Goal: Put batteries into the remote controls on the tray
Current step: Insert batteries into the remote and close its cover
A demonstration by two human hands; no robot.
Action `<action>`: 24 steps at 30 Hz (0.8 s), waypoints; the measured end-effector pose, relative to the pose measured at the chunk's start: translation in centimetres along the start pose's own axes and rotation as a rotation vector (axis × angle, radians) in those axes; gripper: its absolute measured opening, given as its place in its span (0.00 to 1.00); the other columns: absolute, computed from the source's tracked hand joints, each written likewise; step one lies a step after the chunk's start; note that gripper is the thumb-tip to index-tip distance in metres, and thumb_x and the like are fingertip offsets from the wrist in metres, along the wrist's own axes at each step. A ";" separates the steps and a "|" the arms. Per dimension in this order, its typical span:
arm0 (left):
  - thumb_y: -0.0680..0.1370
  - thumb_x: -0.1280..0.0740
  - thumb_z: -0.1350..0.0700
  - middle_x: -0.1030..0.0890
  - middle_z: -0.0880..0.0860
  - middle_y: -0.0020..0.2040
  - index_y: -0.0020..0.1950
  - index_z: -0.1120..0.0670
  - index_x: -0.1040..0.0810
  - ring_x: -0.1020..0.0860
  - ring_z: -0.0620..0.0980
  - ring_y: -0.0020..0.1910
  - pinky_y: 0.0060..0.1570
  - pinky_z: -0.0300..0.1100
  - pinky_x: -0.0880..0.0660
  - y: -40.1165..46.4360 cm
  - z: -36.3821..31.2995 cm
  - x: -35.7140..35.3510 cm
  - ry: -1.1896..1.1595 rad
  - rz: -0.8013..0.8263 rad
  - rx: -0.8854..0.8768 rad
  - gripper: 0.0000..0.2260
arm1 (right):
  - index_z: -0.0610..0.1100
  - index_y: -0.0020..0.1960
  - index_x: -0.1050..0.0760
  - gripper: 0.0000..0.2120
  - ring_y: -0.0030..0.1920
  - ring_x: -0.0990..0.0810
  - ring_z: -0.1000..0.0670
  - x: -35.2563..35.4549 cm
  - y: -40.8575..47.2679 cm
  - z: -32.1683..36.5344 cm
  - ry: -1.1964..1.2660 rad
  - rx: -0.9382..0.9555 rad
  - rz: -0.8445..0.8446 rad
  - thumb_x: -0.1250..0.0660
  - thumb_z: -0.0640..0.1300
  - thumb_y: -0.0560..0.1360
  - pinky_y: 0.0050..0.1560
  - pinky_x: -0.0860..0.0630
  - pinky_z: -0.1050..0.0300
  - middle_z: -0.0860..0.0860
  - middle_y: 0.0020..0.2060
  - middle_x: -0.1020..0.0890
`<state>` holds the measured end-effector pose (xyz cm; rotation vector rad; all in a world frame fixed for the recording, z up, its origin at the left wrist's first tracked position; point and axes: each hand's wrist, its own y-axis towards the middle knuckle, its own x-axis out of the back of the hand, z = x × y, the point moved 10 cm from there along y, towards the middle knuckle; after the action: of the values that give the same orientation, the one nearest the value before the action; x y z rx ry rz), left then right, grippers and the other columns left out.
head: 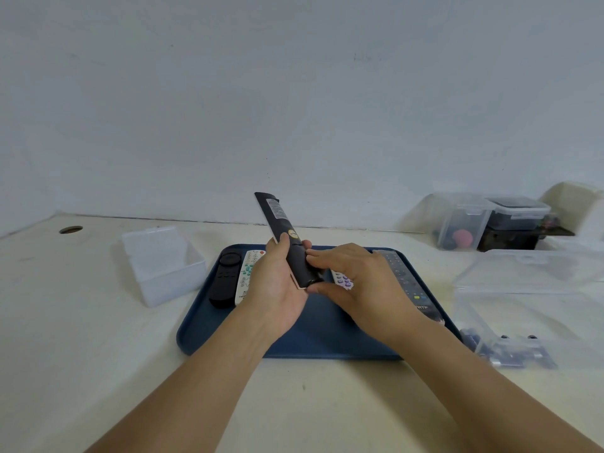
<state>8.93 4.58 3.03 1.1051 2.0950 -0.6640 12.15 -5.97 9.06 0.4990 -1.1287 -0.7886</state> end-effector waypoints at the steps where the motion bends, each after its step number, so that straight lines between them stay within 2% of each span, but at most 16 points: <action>1: 0.85 0.41 0.51 0.22 0.55 0.48 0.71 0.57 0.29 0.24 0.51 0.48 0.28 0.40 0.23 -0.1 0.1 0.1 0.017 -0.001 -0.006 0.16 | 0.43 0.58 0.16 0.19 0.55 0.23 0.57 0.0 0.0 0.0 0.018 0.002 -0.009 0.22 0.46 0.67 0.59 0.28 0.68 0.57 0.53 0.16; 3: 0.86 0.42 0.53 0.22 0.55 0.48 0.67 0.56 0.27 0.22 0.49 0.44 0.28 0.40 0.22 -0.3 0.3 -0.2 0.054 0.032 -0.009 0.13 | 0.43 0.53 0.14 0.19 0.53 0.21 0.60 0.5 0.1 -0.5 0.125 -0.043 -0.029 0.18 0.42 0.62 0.57 0.25 0.63 0.64 0.49 0.18; 4: 0.86 0.43 0.53 0.22 0.55 0.48 0.65 0.56 0.27 0.20 0.48 0.40 0.29 0.40 0.22 -0.4 0.5 -0.5 0.082 0.061 -0.012 0.12 | 0.42 0.50 0.14 0.19 0.53 0.19 0.60 0.8 0.1 -1.0 0.199 -0.088 -0.025 0.16 0.40 0.60 0.57 0.23 0.60 0.64 0.47 0.18; 7: 0.87 0.45 0.53 0.20 0.55 0.46 0.66 0.57 0.28 0.17 0.46 0.32 0.29 0.40 0.22 -0.7 1.0 -1.5 0.174 0.129 -0.030 0.13 | 0.41 0.46 0.13 0.20 0.50 0.16 0.55 1.3 0.1 -2.3 0.361 -0.191 -0.003 0.15 0.36 0.55 0.51 0.21 0.48 0.55 0.47 0.14; 9: 0.87 0.45 0.53 0.20 0.55 0.47 0.68 0.57 0.29 0.17 0.46 0.33 0.30 0.40 0.22 -0.6 1.0 -1.7 0.221 0.133 -0.041 0.13 | 0.39 0.45 0.13 0.20 0.47 0.16 0.56 1.2 0.0 -2.6 0.385 -0.196 -0.012 0.15 0.34 0.55 0.44 0.22 0.53 0.50 0.47 0.14; 10: 0.87 0.45 0.53 0.20 0.55 0.48 0.68 0.58 0.30 0.17 0.47 0.35 0.31 0.40 0.21 -0.5 1.0 -1.5 0.252 0.122 -0.042 0.14 | 0.37 0.45 0.14 0.20 0.45 0.17 0.59 1.0 -0.1 -2.7 0.390 -0.201 -0.018 0.15 0.33 0.55 0.41 0.24 0.61 0.48 0.47 0.13; 11: 0.87 0.45 0.53 0.21 0.56 0.49 0.68 0.58 0.30 0.19 0.48 0.38 0.32 0.40 0.22 -0.4 0.8 -1.4 0.291 0.107 -0.043 0.14 | 0.36 0.45 0.14 0.19 0.44 0.18 0.61 0.7 -0.2 -3.0 0.405 -0.216 -0.013 0.16 0.32 0.56 0.40 0.26 0.67 0.46 0.46 0.14; 12: 0.86 0.45 0.53 0.22 0.56 0.49 0.66 0.59 0.30 0.21 0.49 0.39 0.34 0.41 0.23 -0.2 0.7 -1.2 0.332 0.089 -0.048 0.13 | 0.36 0.46 0.14 0.19 0.42 0.18 0.61 0.3 -0.2 -3.2 0.418 -0.243 0.010 0.16 0.32 0.57 0.41 0.27 0.70 0.46 0.46 0.13; 13: 0.86 0.44 0.54 0.24 0.55 0.49 0.64 0.58 0.30 0.23 0.49 0.40 0.36 0.42 0.24 0.0 0.5 -0.9 0.359 0.060 -0.054 0.11 | 0.38 0.47 0.14 0.18 0.41 0.18 0.60 -0.2 -0.2 -3.6 0.407 -0.277 0.044 0.16 0.34 0.58 0.41 0.28 0.70 0.48 0.45 0.13; 15: 0.86 0.43 0.54 0.26 0.54 0.49 0.61 0.55 0.28 0.26 0.50 0.44 0.40 0.44 0.27 0.5 0.2 -0.6 0.395 0.016 -0.063 0.08 | 0.46 0.49 0.14 0.18 0.34 0.22 0.60 -0.9 -0.4 -4.7 0.326 -0.362 0.102 0.16 0.41 0.61 0.36 0.30 0.68 0.58 0.38 0.15; 17: 0.84 0.42 0.58 0.25 0.54 0.51 0.64 0.54 0.28 0.24 0.50 0.47 0.42 0.44 0.25 0.9 0.2 -0.5 0.505 0.003 -0.078 0.10 | 0.49 0.53 0.16 0.20 0.32 0.23 0.62 -1.2 -0.6 -4.9 0.274 -0.408 0.133 0.16 0.44 0.63 0.35 0.30 0.68 0.65 0.35 0.18; 20: 0.83 0.40 0.62 0.20 0.53 0.60 0.70 0.49 0.31 0.18 0.52 0.56 0.49 0.47 0.18 1.1 1.2 -0.8 0.708 0.101 -0.076 0.17 | 0.57 0.67 0.26 0.36 0.47 0.19 0.60 -1.7 -0.8 -3.9 0.185 -0.357 0.222 0.16 0.51 0.61 0.47 0.22 0.64 0.61 0.50 0.18; 21: 0.83 0.38 0.62 0.20 0.51 0.60 0.70 0.47 0.30 0.18 0.50 0.57 0.47 0.43 0.18 0.8 1.4 -0.8 0.770 0.116 -0.079 0.17 | 0.60 0.71 0.31 0.41 0.50 0.20 0.59 -1.9 -1.0 -3.6 0.154 -0.345 0.263 0.17 0.53 0.61 0.50 0.22 0.64 0.60 0.53 0.19; 23: 0.80 0.31 0.59 0.19 0.47 0.57 0.65 0.46 0.29 0.19 0.44 0.53 0.39 0.36 0.20 0.4 0.9 -0.4 0.931 0.071 -0.148 0.16 | 0.59 0.74 0.34 0.43 0.50 0.21 0.60 -2.3 -1.1 -2.9 0.091 -0.294 0.303 0.18 0.52 0.63 0.51 0.23 0.64 0.59 0.55 0.19; 24: 0.78 0.28 0.58 0.19 0.47 0.55 0.63 0.48 0.27 0.19 0.43 0.52 0.38 0.36 0.21 0.4 0.5 -0.1 1.015 0.031 -0.191 0.16 | 0.56 0.72 0.30 0.39 0.48 0.22 0.60 -2.4 -1.0 -2.4 0.061 -0.253 0.295 0.19 0.50 0.64 0.50 0.24 0.62 0.59 0.54 0.19</action>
<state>9.45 4.39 2.71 1.5417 2.8591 0.2042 13.64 -4.82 6.05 0.1384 -1.0005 -0.6412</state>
